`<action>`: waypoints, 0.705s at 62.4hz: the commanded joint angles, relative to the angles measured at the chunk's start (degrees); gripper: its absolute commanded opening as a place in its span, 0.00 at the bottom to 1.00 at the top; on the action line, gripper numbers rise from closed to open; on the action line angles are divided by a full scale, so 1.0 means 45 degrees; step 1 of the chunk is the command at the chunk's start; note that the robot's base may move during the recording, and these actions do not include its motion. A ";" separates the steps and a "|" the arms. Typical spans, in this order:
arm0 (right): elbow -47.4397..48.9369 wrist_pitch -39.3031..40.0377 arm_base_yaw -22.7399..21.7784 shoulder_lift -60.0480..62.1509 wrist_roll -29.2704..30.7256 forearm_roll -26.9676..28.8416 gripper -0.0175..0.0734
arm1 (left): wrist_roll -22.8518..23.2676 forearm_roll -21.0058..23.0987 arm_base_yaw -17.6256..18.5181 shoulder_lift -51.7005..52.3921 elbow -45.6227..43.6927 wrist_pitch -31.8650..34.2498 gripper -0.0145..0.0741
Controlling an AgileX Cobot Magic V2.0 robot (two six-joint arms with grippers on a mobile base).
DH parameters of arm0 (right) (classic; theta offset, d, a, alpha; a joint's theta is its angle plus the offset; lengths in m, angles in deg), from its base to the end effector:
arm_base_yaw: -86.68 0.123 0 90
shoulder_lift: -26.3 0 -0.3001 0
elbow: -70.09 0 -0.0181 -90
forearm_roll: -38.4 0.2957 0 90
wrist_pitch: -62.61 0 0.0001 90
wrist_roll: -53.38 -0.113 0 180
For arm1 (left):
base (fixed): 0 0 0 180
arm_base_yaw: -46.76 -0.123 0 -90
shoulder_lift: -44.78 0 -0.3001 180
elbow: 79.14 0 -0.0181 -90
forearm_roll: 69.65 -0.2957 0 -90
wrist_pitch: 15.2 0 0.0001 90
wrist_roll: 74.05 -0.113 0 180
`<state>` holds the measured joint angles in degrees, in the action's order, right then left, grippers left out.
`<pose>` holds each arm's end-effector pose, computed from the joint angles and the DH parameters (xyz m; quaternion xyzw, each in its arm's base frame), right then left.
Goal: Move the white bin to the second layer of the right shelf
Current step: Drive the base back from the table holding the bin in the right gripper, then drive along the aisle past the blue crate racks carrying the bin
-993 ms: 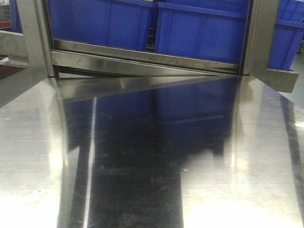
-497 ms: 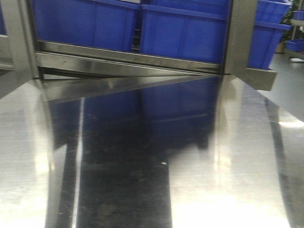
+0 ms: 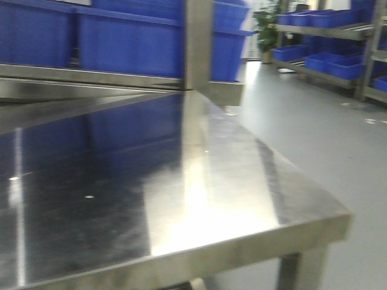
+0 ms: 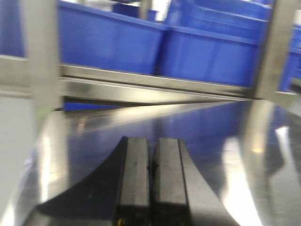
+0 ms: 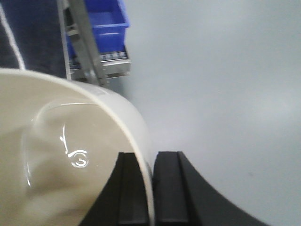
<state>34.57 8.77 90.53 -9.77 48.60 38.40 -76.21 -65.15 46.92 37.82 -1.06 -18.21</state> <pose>0.1240 0.0083 0.3447 0.0072 0.8887 0.0345 0.4571 0.1081 -0.0008 0.2067 -0.0117 0.6948 -0.0171 0.7189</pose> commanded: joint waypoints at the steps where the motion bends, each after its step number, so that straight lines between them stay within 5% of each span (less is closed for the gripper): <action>1: 0.0346 0.1063 -0.0070 -0.0019 0.0055 0.0000 0.25 | 0.0045 0.0089 -0.0009 0.0209 0.0347 0.1036 0.26; 44: 0.0346 0.1063 -0.0070 -0.0019 0.0055 0.0000 0.25 | 0.0045 0.0089 -0.0009 0.0209 0.0347 0.1036 0.26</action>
<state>34.57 8.77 90.53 -9.77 48.68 38.40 -76.21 -65.15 46.92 37.82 -1.06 -18.21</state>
